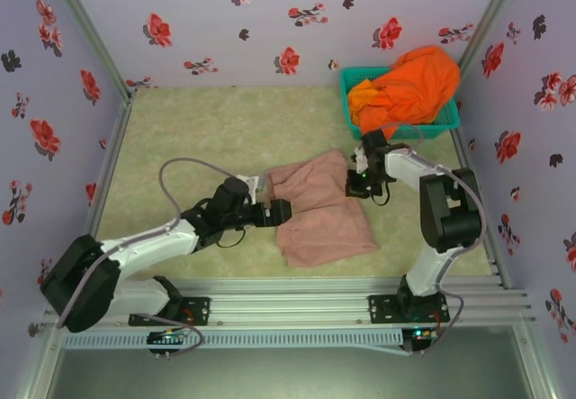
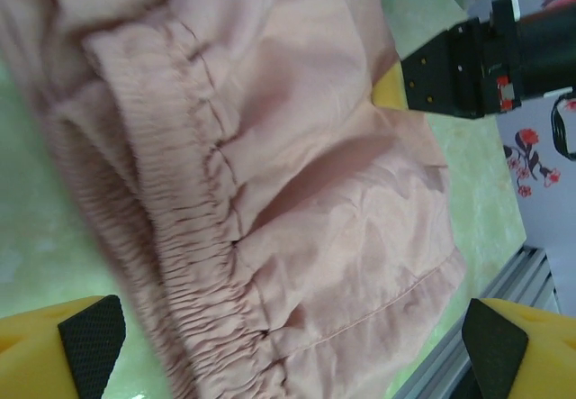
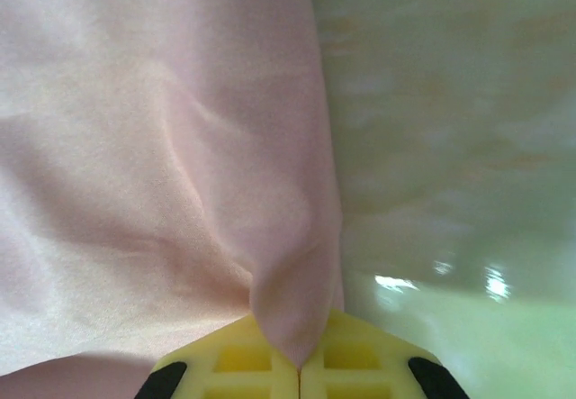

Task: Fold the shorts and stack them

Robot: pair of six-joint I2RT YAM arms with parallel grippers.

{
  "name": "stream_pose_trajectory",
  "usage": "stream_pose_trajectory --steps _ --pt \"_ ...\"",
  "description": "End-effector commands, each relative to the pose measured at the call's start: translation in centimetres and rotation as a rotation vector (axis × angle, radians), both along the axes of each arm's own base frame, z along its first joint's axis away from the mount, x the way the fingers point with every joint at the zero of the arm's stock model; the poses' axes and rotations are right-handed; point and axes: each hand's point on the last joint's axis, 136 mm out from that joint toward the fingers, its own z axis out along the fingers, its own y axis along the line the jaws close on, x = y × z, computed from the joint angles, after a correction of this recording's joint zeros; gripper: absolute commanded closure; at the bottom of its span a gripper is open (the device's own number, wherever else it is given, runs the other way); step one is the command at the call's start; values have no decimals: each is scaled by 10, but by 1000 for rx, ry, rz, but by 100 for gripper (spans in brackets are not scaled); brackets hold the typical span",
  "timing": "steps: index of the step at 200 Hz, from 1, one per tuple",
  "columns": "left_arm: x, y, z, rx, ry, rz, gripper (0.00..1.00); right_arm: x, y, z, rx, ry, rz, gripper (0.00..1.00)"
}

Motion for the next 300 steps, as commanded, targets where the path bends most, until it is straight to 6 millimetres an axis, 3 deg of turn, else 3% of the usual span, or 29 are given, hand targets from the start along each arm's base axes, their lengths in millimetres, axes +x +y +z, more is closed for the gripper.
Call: stream_pose_trajectory --steps 1,39,82,159,207,249,257,259,264,274,286,300 --pt "9 14 13 44 -63 40 1 0 -52 30 -291 -57 8 100" --pt "13 21 24 40 -97 51 1 -4 -114 59 -591 -64 -7 100" --pt "14 25 30 48 -114 51 1 -4 -171 67 -834 -3 -41 100" --pt "13 32 27 54 -99 66 1 -1 -252 92 -1172 52 -112 100" --pt "13 34 30 91 -90 56 1 2 -280 103 -1236 25 -225 100" --pt "20 33 32 83 -96 79 1 5 -286 121 -1238 -66 -418 70" --pt "20 32 33 79 -95 80 0 6 -287 126 -1231 -88 -451 52" --pt "20 32 33 79 -95 79 1 7 -287 128 -1228 -100 -465 39" --pt "20 32 33 77 -93 79 1 8 -287 132 -1223 -115 -483 25" --pt "20 33 34 75 -95 82 1 11 -285 141 -1191 -152 -529 19" --pt "19 34 34 71 -97 84 1 19 -271 146 -1052 -208 -568 14" --pt "19 34 36 65 -107 84 1 37 -236 155 -822 -341 -561 5"
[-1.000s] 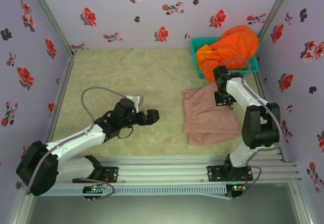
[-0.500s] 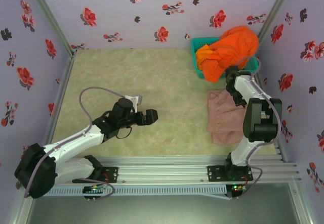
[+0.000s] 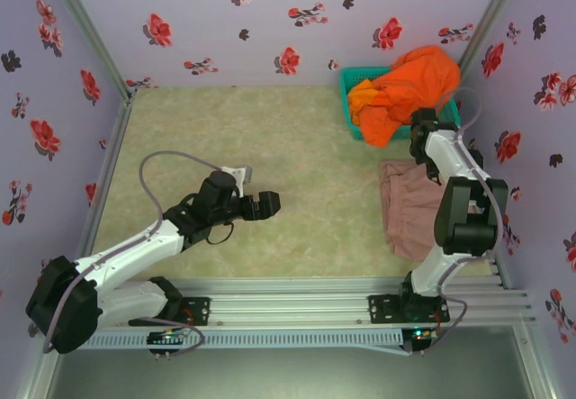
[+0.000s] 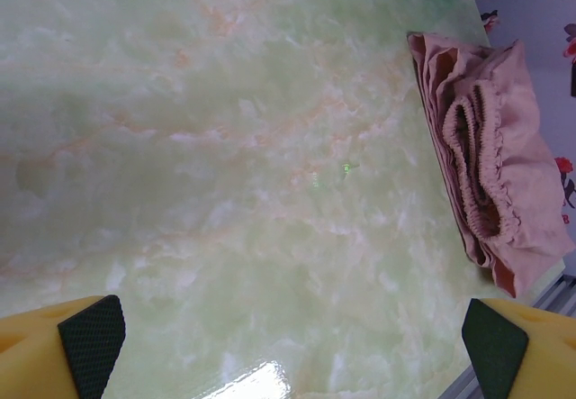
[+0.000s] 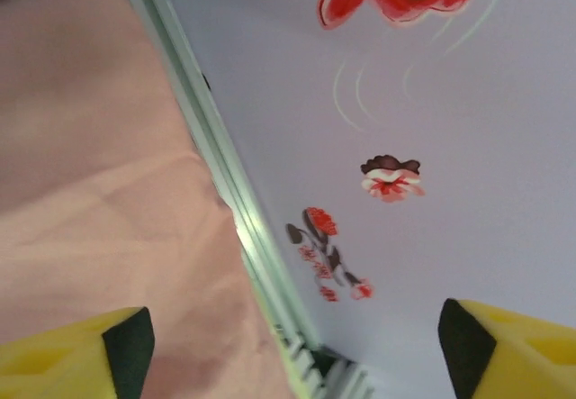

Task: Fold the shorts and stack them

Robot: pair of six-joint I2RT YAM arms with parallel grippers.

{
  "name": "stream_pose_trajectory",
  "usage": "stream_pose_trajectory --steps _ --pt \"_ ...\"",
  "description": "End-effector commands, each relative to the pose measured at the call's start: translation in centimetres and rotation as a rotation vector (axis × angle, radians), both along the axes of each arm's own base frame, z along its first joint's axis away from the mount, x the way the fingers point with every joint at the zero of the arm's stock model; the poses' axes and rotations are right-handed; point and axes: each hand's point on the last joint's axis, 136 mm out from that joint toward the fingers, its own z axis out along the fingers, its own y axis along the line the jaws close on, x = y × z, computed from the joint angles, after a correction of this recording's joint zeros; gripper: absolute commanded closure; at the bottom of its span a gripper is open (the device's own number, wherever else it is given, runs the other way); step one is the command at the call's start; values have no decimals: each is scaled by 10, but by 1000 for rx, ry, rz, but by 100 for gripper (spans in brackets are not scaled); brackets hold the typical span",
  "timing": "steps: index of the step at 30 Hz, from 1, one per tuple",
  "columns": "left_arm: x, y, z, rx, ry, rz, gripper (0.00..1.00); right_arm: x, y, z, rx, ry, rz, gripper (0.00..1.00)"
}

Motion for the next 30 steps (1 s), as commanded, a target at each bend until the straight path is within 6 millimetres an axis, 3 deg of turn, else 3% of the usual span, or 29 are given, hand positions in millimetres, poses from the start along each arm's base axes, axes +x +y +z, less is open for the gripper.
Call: stream_pose_trajectory --steps 1,4,7,11,20,24,30 --pt "7 3 13 -10 -41 20 1 27 42 40 252 -337 56 3" --pt "7 3 16 -14 -56 14 1 50 93 58 482 -495 194 1" --pt "7 4 16 -20 -66 17 1 74 134 79 606 -573 311 1" --pt "6 5 14 -18 -61 17 1 108 163 82 675 -552 378 1" --pt "3 15 13 -11 -62 32 1 185 186 46 690 -422 381 4" --pt "1 20 12 -14 -62 46 1 202 187 16 680 -335 367 10" --pt "-2 26 9 -14 -56 62 1 209 189 -18 695 -257 341 31"
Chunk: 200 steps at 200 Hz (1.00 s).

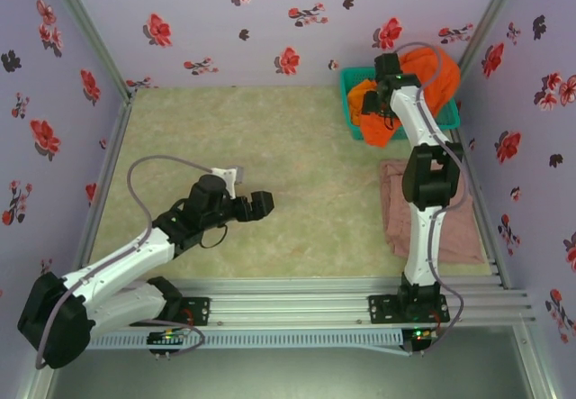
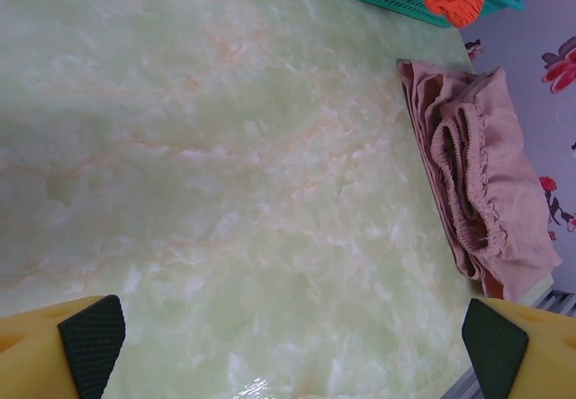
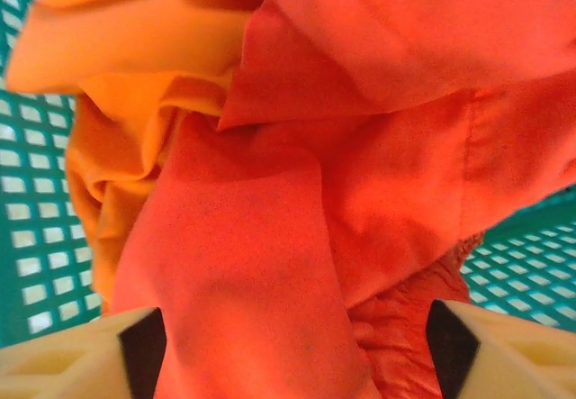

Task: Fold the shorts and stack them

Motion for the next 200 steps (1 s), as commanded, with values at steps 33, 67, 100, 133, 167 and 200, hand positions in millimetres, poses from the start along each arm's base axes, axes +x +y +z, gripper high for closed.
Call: stream_pose_trajectory --steps 33,67,100,133,167,200 --pt "-2 16 -5 21 -7 44 1 -6 5 -14 29 66 -14 65" --pt "-2 20 -3 18 -17 61 1 -1 9 18 70 -10 -32 96" --pt "-2 21 0 10 -23 67 1 -3 18 82 166 -162 -47 100" --pt "-1 21 0 3 -24 73 1 -16 35 162 217 -360 -6 100" --pt "0 20 0 -6 -27 76 1 -37 51 245 272 -571 60 100" --pt "-1 20 0 -8 -25 75 1 -56 60 315 329 -738 136 100"
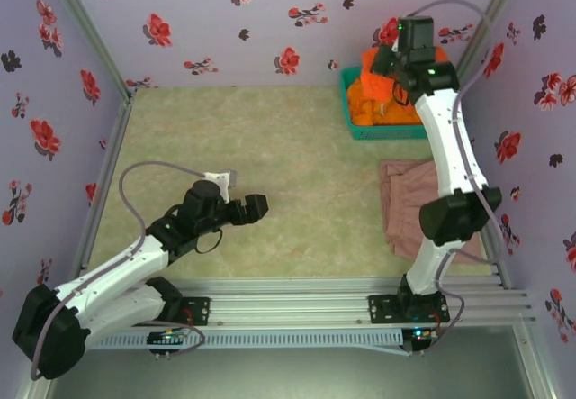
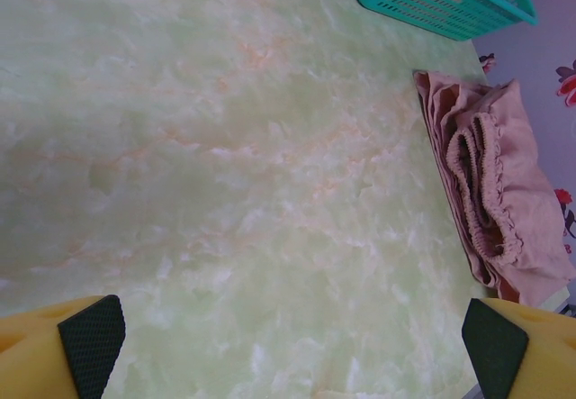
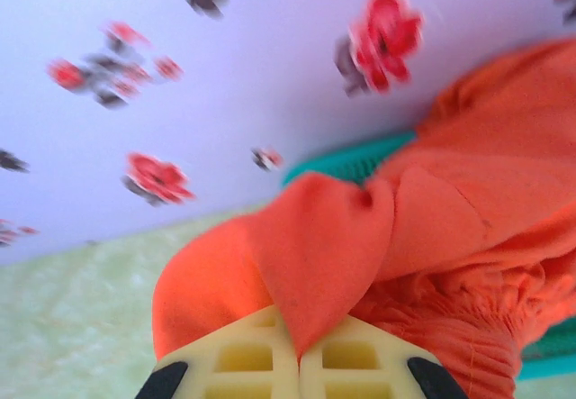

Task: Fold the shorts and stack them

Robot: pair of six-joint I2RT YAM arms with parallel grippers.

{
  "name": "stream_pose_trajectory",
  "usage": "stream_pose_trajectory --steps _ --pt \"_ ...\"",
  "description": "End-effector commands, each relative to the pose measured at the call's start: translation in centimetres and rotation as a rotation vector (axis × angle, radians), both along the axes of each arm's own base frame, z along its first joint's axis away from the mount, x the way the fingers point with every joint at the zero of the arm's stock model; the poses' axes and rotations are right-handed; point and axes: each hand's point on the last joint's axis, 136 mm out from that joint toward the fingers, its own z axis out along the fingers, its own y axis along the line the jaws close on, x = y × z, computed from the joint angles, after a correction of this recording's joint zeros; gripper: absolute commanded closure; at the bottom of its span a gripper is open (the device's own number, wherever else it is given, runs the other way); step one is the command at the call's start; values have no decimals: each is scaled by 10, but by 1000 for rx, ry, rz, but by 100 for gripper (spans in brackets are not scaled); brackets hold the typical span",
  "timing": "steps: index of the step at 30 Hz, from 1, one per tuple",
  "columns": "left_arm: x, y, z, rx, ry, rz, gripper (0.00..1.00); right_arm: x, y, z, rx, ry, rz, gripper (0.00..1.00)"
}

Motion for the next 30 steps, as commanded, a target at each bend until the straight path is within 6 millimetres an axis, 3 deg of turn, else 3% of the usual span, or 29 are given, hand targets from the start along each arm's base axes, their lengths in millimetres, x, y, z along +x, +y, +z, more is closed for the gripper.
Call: stream_pose_trajectory --steps 1,5,8,15,20,24,30 --pt "4 4 4 -16 -13 30 1 -7 12 61 61 -173 68 100" --pt "3 5 4 -23 -15 33 1 -18 20 96 65 -265 120 100" --pt "3 5 3 -22 -15 33 0 -21 23 109 57 -303 144 100" --pt "2 6 1 -21 -10 36 1 -15 20 152 15 -425 133 100" --pt "2 7 1 -22 -13 41 1 -17 36 185 95 -509 214 100" --pt "3 8 1 -27 -18 47 1 -29 68 203 239 -552 341 100" --pt "4 9 3 -25 -30 51 1 -71 152 217 323 -580 599 100"
